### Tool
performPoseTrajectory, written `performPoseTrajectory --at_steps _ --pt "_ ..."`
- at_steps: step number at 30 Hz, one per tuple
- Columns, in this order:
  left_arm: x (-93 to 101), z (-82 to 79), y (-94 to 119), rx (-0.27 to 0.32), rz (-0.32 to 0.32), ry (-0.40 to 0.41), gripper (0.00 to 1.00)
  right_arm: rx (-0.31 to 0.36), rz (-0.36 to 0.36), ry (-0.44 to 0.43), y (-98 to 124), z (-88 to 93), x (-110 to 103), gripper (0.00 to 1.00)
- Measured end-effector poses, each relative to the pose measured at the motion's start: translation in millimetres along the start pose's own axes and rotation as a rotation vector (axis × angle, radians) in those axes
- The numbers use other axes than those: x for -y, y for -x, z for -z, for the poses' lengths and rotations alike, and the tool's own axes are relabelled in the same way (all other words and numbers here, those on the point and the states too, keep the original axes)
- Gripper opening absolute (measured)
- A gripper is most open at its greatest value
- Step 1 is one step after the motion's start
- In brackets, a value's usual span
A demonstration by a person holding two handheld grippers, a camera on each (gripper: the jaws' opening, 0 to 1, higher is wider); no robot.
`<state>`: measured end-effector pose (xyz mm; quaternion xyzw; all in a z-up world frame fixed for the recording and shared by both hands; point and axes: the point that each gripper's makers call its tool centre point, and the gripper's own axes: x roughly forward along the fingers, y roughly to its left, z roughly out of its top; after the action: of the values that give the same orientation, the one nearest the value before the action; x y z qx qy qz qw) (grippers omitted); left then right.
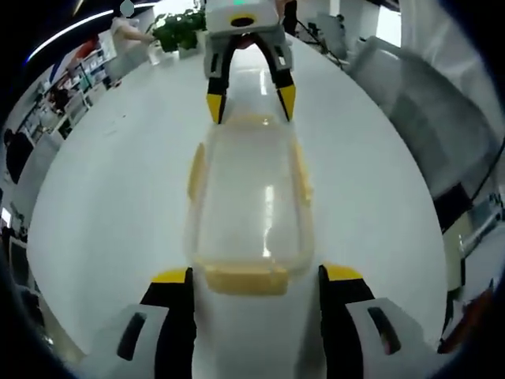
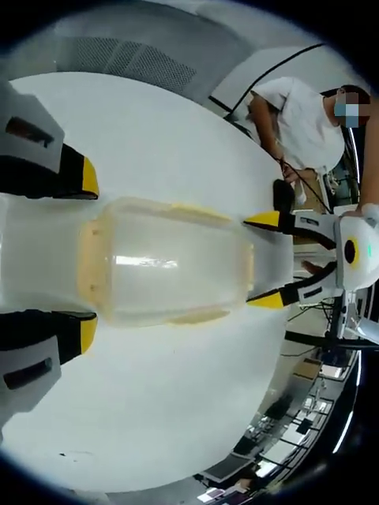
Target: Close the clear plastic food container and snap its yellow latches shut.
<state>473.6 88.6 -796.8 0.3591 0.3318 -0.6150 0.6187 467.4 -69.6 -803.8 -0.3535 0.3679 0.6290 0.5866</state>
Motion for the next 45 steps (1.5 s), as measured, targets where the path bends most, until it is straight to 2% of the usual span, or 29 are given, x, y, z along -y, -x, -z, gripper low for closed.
performPoseTrajectory --at_steps 3,7,14,18,29,33,35,36,45 --pt "-0.6 -0.1 -0.4 -0.003 0.003 -0.002 0.61 0.002 0.002 0.000 0.0 -0.5 1.7 0.54" --pt "-0.7 3.0 -1.7 -0.020 0.011 -0.006 0.54 -0.002 0.010 0.007 -0.6 0.5 3.7 0.53" --pt "-2.6 1.5 -4.6 -0.023 0.010 0.041 0.53 -0.020 0.038 0.025 -2.9 0.7 4.4 0.51" --pt "-0.6 -2.6 -6.1 -0.023 0.014 0.028 0.50 -0.021 0.043 0.015 -2.7 0.5 5.9 0.50" --pt "-0.5 -1.4 -5.0 -0.023 0.017 0.025 0.50 -0.017 0.046 0.012 -2.5 0.8 5.4 0.48" --pt "-0.4 -1.1 -4.6 -0.023 0.019 0.017 0.48 -0.020 0.050 0.008 -1.9 1.1 6.2 0.46" --pt "-1.6 0.2 -3.0 -0.030 0.013 0.023 0.43 -0.028 0.055 0.004 -0.4 2.6 8.0 0.37" --pt "-3.6 1.0 -1.6 -0.031 0.006 0.028 0.38 -0.029 0.054 0.017 -0.7 3.5 8.4 0.37" --pt "-4.4 1.8 -4.1 -0.038 0.009 0.020 0.38 -0.042 0.050 0.010 -0.3 2.3 7.3 0.37"
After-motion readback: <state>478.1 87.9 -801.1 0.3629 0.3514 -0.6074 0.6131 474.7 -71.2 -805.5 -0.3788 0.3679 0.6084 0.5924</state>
